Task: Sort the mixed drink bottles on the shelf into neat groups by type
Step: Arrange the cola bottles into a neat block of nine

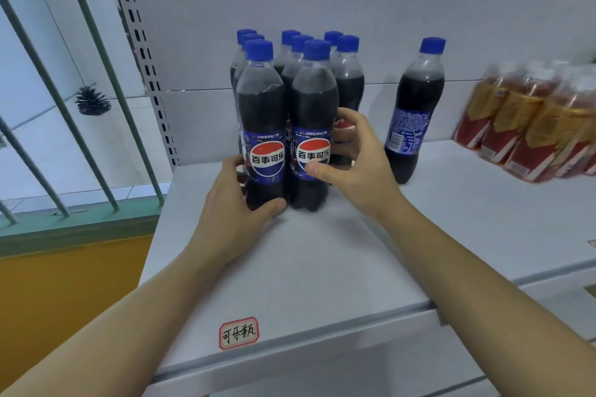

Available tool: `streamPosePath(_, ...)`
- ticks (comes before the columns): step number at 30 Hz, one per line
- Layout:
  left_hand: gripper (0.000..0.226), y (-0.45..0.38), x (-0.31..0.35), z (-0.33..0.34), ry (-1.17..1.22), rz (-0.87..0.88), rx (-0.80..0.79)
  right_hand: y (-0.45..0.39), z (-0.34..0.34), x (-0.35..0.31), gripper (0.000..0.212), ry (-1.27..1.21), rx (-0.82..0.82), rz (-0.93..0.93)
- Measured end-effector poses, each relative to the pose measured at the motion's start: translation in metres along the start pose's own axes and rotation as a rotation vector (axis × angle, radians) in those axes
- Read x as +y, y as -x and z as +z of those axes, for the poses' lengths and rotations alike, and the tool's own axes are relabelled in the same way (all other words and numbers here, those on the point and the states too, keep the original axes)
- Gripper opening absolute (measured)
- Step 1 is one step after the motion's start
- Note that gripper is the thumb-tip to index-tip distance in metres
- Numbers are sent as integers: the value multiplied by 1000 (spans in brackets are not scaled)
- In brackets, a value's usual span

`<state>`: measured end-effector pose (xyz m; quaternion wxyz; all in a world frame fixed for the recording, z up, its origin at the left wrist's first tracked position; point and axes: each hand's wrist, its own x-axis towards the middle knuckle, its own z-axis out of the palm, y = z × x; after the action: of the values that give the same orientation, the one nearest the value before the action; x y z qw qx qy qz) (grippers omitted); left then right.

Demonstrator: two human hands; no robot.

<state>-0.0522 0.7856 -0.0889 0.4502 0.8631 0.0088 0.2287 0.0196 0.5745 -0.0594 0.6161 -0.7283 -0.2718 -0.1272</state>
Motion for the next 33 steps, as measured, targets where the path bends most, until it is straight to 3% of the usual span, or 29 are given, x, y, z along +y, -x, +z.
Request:
streamPosePath(2,69,3,5,-2,-52,12,84,1,1,-7,68,12,89,-23)
streamPosePath(6,28,24,30,-11,-144,309,284,4,-8,-19,32,-16,322,-5)
streamPosePath(8,14,32,46,-11,-163,420,168,16,-17,-20,29,-27,350,29)
streamPosePath(10,10,38,61,-1,-159,437,-128,34,-31,-17,31,-26,355,62)
streamPosePath(13,51,39,86,37,-197,349,-505,41,-63,-17,31,53,419,88)
streamPosePath(15,76,27,104,78,-213,273,-569,29,-89,-14,29,103,535,103)
streamPosePath(17,91,7,122,120,-203,205,-499,11,-111,-9,26,118,608,113)
streamPosePath(20,104,-26,134,166,-50,32,-316,-14,-130,2,29,130,515,137)
streamPosePath(25,110,-50,120,210,139,-103,-176,-52,-141,18,62,-46,173,211)
streamPosePath(28,87,-57,110,219,119,-37,-148,-61,-143,31,72,-250,-20,297)
streamPosePath(30,67,-58,105,217,180,-50,-123,-60,-145,41,65,-317,-124,304)
streamPosePath(33,49,-55,100,214,307,-37,-153,-58,-156,50,61,-264,-115,208)
